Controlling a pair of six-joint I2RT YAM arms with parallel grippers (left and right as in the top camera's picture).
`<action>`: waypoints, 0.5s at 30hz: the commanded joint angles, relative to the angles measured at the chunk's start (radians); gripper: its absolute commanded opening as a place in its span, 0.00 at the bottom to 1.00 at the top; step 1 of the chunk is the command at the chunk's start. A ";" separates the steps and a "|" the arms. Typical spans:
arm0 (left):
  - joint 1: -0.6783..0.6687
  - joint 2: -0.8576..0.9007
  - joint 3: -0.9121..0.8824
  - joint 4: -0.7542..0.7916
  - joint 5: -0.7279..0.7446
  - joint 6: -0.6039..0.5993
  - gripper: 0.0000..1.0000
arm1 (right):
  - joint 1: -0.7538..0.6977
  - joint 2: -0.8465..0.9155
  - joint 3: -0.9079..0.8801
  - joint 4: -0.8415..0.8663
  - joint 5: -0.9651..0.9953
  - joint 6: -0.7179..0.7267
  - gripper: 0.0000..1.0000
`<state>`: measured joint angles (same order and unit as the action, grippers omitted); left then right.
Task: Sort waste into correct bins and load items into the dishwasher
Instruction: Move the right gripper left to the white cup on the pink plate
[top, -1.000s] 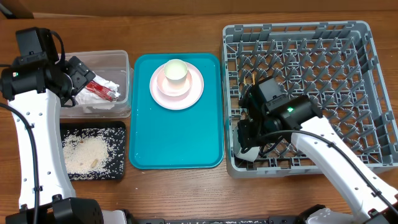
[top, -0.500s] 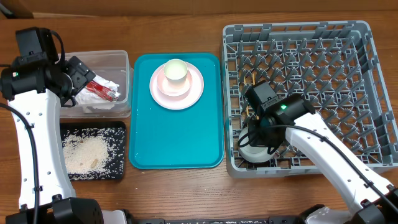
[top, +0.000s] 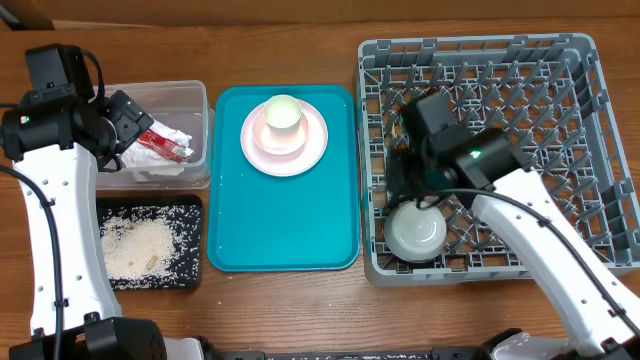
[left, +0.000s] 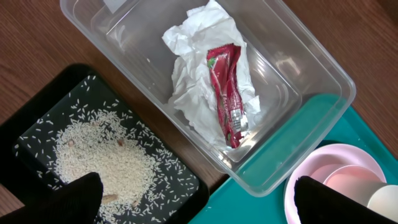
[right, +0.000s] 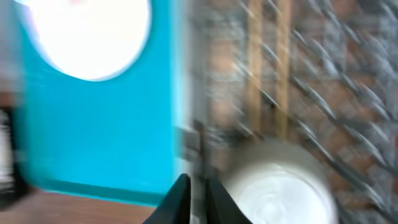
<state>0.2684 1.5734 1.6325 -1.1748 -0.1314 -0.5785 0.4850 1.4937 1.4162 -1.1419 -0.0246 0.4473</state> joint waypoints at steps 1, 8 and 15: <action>0.000 0.003 0.019 0.001 0.001 -0.020 1.00 | 0.000 -0.006 0.071 0.078 -0.101 -0.036 0.13; 0.000 0.003 0.019 0.001 0.001 -0.020 1.00 | 0.021 0.017 0.071 0.446 -0.100 -0.141 0.16; 0.000 0.003 0.019 0.001 0.001 -0.020 1.00 | 0.087 0.137 0.071 0.800 0.010 -0.247 0.33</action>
<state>0.2684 1.5734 1.6329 -1.1751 -0.1307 -0.5785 0.5423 1.5627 1.4712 -0.3977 -0.0902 0.2695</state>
